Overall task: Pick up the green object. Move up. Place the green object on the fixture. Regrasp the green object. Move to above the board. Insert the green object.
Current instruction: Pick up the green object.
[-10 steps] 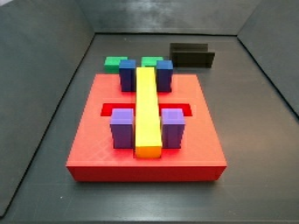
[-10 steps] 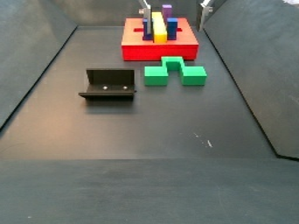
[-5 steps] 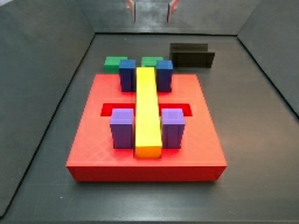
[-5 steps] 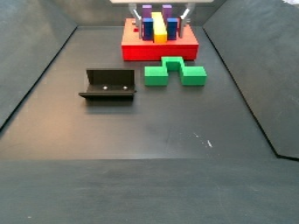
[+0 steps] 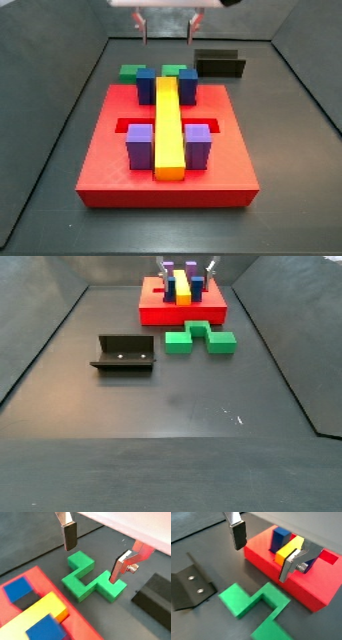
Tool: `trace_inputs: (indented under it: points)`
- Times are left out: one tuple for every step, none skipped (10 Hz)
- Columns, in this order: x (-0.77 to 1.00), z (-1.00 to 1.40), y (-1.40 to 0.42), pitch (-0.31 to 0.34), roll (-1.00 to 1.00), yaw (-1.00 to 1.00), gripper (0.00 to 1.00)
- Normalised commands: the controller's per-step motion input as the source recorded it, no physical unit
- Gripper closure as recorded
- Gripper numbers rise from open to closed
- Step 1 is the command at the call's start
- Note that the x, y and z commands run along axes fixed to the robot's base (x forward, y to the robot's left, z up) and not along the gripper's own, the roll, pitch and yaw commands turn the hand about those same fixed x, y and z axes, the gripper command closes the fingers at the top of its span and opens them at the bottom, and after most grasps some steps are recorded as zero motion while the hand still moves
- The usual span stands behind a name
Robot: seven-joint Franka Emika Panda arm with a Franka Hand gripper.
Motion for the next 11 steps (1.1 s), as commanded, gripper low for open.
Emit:
trace_inputs:
  points:
    - [0.03,-0.17,-0.18,-0.080,0.00,0.01,0.00]
    - [0.00,-0.34,0.00,-0.029,0.08,0.00,0.00]
    - [-0.15,-0.35,0.02,-0.096,0.00,-0.06,0.00]
    - [-0.27,-0.37,0.04,-0.123,-0.03,-0.11,0.00]
    - [-0.38,-0.39,0.05,-0.124,-0.05,-0.11,0.00]
    - [-0.41,-0.34,0.05,-0.131,-0.11,-0.06,0.00]
    - [-0.35,-0.29,0.07,-0.139,-0.12,-0.05,0.00]
    - [-0.32,-0.27,0.05,-0.154,-0.11,-0.04,0.00]
    - [-0.17,-0.22,0.03,-0.164,-0.12,0.00,0.00]
    - [0.00,-0.17,0.00,-0.114,-0.03,0.00,0.00]
    - [0.00,-0.17,0.00,-0.073,0.00,-0.03,0.00]
